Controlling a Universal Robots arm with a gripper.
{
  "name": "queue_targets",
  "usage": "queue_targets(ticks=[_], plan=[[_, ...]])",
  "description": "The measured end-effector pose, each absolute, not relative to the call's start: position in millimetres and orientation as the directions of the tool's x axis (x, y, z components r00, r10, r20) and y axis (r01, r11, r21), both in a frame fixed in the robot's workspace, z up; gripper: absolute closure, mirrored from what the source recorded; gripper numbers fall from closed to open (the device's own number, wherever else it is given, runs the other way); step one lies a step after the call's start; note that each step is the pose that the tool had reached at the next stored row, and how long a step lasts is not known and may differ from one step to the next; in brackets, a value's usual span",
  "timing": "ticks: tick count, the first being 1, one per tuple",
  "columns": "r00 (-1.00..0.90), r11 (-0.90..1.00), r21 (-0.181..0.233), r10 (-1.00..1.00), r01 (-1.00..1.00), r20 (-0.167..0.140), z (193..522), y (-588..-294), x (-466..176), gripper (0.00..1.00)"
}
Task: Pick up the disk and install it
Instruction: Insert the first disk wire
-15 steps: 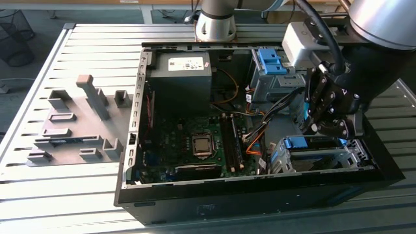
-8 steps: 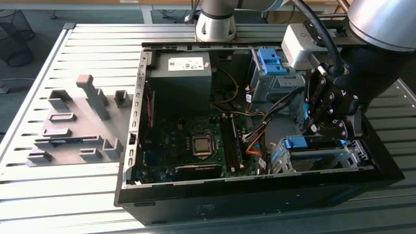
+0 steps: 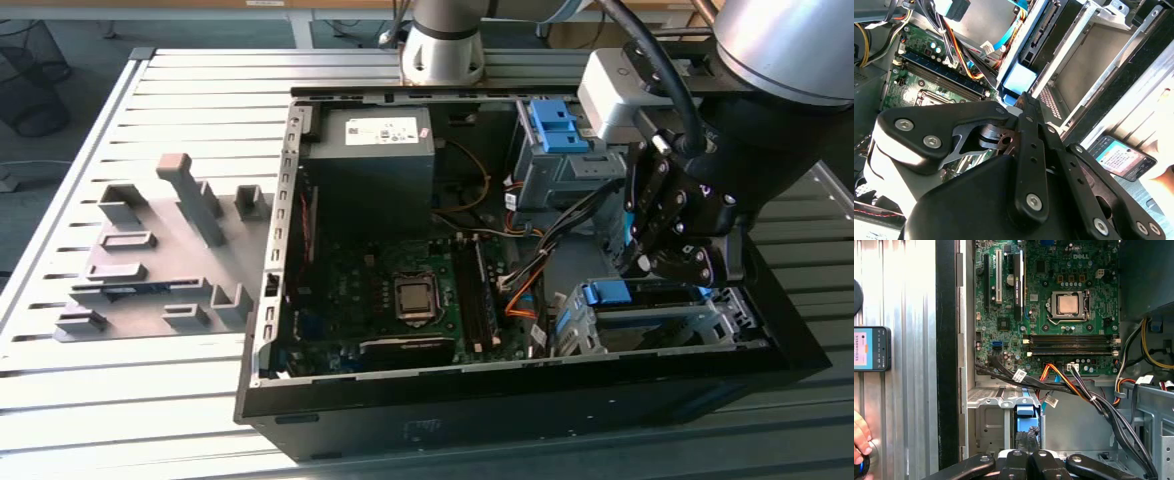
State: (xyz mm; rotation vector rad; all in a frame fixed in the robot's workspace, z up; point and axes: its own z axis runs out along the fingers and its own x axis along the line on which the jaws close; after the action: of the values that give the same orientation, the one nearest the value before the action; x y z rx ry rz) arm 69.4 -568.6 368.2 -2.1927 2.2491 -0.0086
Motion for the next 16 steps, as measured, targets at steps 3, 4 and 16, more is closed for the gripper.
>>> queue_targets(ticks=[3, 4, 16], plan=[[-0.025, 0.025, -0.004, -1.0, -1.0, 0.003, 368, -569, 73, 0.89], [-0.026, 0.025, -0.004, -1.0, -1.0, 0.004, 368, -569, 77, 0.89], [-0.026, 0.026, -0.004, -1.0, -1.0, 0.004, 366, -566, 102, 0.89]])
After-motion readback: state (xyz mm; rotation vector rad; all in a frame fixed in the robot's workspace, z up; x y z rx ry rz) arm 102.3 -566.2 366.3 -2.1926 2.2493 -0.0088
